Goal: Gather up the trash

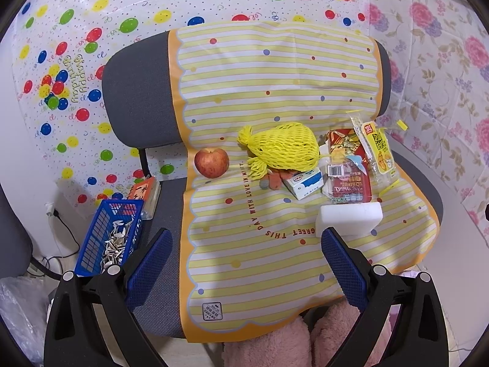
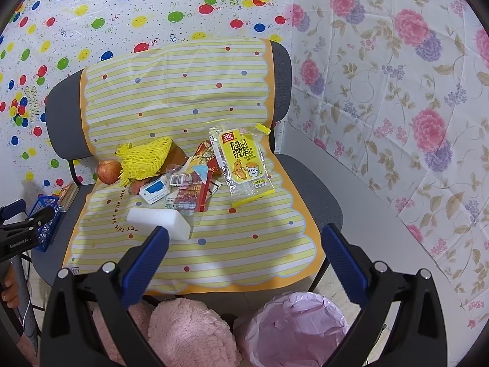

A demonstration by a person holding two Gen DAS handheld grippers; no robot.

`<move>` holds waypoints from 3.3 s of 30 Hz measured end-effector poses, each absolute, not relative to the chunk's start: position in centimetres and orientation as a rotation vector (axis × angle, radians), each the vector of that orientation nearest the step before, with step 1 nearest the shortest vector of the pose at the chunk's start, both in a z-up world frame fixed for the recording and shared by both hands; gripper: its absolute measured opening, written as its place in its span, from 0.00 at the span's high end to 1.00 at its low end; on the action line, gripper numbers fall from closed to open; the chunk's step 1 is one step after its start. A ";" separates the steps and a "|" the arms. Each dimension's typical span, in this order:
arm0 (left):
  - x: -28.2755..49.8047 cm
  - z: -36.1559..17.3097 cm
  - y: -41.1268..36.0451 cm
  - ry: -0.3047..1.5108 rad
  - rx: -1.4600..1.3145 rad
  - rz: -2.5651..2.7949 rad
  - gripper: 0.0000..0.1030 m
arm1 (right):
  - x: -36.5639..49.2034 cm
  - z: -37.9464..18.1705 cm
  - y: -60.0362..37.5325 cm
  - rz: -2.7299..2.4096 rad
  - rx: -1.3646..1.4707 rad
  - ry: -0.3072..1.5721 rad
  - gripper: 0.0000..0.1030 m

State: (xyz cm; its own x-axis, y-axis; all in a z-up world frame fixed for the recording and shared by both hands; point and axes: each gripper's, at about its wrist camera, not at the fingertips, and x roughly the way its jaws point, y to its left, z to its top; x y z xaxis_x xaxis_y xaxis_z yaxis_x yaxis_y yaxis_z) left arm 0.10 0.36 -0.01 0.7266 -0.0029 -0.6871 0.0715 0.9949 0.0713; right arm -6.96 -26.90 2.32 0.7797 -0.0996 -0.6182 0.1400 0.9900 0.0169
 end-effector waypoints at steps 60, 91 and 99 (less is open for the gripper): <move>0.5 0.3 1.0 0.755 0.093 -0.032 0.07 | -6.8 2.5 -27.1 -0.130 0.074 0.657 0.06; 8.5 -12.0 -6.5 0.807 0.201 -0.411 0.08 | 0.8 -5.4 -29.3 -0.097 0.064 0.701 0.06; 9.6 -12.3 -9.6 0.732 0.298 -0.590 0.12 | 2.6 -7.1 -29.1 -0.100 0.046 0.763 0.06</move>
State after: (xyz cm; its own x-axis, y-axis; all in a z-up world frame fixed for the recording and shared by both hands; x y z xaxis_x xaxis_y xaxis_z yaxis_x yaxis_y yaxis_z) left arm 9.64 -9.63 -12.29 0.5926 -0.3984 -0.7000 0.5992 0.7989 0.0526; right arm 2.63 -29.15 -7.11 0.7183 -0.0734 -0.6918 0.1066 0.9943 0.0052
